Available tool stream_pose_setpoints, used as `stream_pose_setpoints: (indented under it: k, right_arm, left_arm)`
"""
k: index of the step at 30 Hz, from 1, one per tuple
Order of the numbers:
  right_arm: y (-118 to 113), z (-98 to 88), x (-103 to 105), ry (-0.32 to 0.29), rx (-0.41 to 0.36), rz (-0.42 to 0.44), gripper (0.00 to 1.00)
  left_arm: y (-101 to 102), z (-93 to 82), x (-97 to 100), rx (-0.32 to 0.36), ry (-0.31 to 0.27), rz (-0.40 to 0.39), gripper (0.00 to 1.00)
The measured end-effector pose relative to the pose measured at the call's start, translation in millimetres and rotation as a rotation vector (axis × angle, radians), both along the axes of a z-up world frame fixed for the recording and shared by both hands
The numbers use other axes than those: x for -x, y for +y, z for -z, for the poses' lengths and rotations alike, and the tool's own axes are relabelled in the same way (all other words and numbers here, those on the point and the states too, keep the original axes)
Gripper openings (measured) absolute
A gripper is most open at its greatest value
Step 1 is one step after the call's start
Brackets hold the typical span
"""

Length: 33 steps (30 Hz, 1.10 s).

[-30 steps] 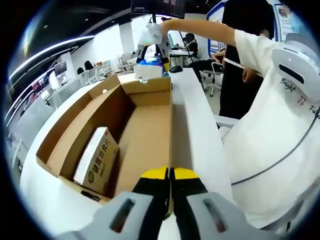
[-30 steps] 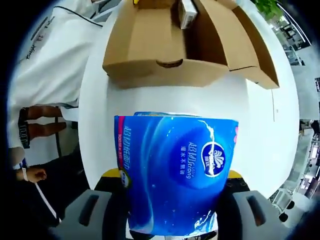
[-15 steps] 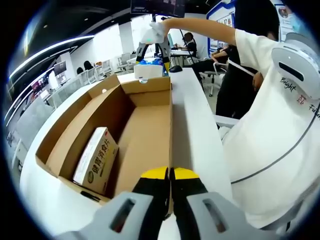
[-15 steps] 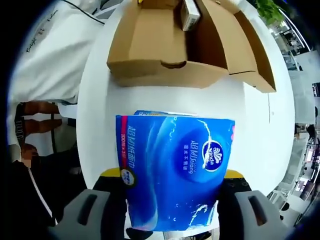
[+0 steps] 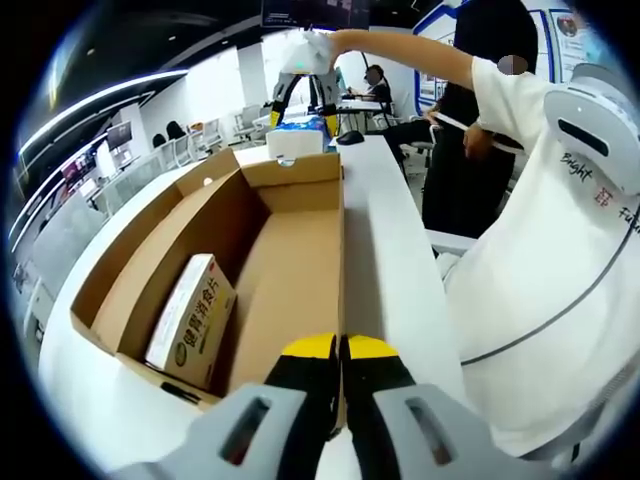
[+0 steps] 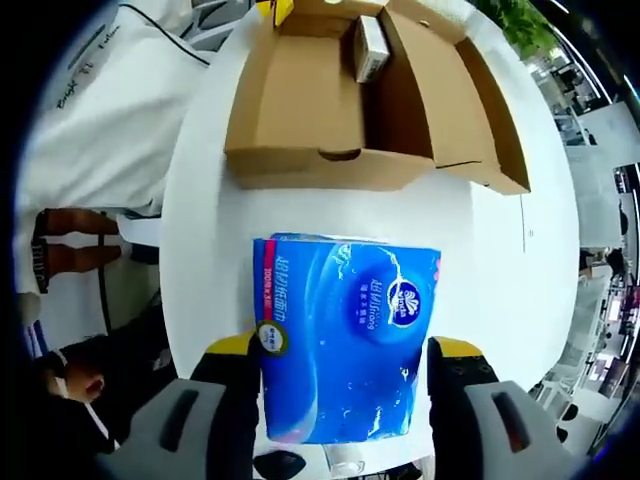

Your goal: Operate the shoe box by opening the lid, removing the specified soft item, and placing it in the target area until the item is outside and the box remains undamaged.

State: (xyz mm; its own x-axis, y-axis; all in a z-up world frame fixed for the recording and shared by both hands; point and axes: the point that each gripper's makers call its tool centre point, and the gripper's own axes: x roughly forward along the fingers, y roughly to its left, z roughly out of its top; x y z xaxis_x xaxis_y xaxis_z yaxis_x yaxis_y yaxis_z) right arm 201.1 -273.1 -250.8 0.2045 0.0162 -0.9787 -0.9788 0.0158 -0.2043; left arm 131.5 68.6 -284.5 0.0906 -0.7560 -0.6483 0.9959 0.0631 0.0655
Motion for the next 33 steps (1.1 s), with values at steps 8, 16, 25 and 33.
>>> stream_pose_setpoints:
  k: [8,16,25,33]
  right_arm:
    - [6,-21.9,2,-0.03,-0.073,0.035,0.67]
    - [19,-46.6,2,-0.066,-0.186,0.042,0.64]
    - [48,-71.8,-15,-0.114,-0.474,0.128,0.6]
    - [58,-78.5,-29,-0.191,-0.656,0.16,0.61]
  left_arm:
    - [0,0.3,-0.2,-0.005,0.003,0.0,0.01]
    - [0,1.0,-0.4,-0.011,0.006,0.001,0.01]
    - [0,1.4,0.0,-0.013,0.005,0.002,0.01]
    - [1,2.3,0.0,-0.028,0.004,0.0,0.01]
